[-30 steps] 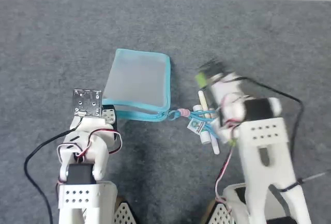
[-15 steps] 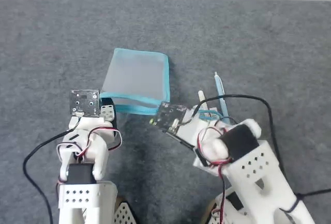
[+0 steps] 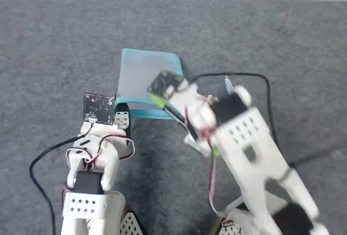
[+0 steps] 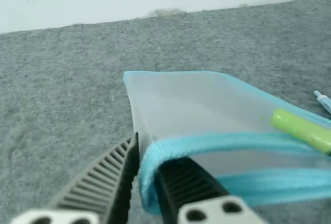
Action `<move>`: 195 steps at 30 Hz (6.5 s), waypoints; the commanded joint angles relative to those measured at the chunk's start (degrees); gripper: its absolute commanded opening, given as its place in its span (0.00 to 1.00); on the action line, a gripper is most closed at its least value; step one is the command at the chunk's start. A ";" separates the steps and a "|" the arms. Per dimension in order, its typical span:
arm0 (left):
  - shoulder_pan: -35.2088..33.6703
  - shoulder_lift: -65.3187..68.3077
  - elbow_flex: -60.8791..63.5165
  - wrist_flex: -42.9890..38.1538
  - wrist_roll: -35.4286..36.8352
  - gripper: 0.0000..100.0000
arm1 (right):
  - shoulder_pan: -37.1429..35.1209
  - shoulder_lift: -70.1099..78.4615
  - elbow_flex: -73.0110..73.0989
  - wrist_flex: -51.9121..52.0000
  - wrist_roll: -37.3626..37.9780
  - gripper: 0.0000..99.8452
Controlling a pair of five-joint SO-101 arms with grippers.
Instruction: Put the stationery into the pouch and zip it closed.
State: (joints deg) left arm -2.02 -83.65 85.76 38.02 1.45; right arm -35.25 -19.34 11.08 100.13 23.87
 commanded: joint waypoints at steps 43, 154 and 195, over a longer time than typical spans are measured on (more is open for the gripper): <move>-2.90 -0.62 -0.75 -3.43 2.02 0.01 | -11.82 -2.59 6.86 2.86 3.96 0.01; -2.73 -0.70 -0.40 1.58 1.58 0.01 | 25.19 -7.96 30.95 -36.79 -6.95 0.16; -2.55 -1.05 0.57 1.76 -0.44 0.01 | 30.64 25.71 17.85 -44.79 -8.70 0.12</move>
State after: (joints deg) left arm -4.92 -83.65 88.92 39.34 1.54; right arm -4.40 5.89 31.91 56.09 15.60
